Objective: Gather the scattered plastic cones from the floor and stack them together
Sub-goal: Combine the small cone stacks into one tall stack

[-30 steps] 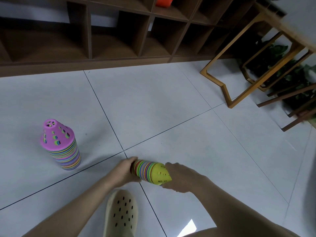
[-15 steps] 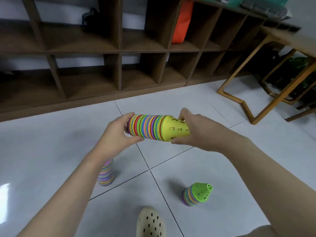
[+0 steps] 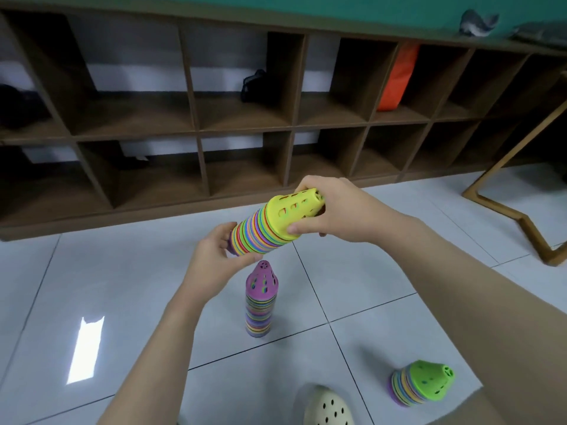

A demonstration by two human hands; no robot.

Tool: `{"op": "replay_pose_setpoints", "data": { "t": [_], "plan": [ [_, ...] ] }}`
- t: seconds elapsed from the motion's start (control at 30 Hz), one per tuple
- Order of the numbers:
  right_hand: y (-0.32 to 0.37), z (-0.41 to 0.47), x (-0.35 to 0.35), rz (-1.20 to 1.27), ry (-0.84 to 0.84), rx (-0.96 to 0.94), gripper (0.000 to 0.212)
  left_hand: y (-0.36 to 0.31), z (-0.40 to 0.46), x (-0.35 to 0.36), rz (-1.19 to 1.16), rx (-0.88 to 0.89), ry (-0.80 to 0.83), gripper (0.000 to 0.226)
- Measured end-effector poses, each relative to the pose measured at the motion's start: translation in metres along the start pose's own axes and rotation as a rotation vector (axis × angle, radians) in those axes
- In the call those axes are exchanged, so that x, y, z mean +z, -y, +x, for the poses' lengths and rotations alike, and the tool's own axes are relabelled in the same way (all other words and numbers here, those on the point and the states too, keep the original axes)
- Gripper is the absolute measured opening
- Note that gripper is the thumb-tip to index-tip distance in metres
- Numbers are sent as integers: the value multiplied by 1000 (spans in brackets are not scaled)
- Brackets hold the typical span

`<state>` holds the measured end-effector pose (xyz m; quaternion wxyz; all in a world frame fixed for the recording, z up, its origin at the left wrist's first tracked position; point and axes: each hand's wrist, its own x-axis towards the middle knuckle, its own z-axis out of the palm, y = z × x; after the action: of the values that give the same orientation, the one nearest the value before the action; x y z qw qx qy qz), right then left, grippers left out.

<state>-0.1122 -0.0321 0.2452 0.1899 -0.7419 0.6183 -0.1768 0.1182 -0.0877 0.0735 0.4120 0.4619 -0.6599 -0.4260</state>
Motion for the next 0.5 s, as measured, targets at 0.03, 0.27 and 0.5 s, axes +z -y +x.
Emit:
{"op": "replay_pose_setpoints", "data": {
  "t": [0.03, 0.27, 0.5],
  "plan": [
    [0, 4, 4, -1, 16, 5, 44, 4, -3, 1, -5, -19, 8, 76],
    [8, 22, 20, 27, 18, -25, 43, 19, -14, 12, 33, -47, 38, 56],
    [14, 35, 34, 36, 20, -71, 40, 26, -19, 24, 34, -106, 86, 55]
  ]
}}
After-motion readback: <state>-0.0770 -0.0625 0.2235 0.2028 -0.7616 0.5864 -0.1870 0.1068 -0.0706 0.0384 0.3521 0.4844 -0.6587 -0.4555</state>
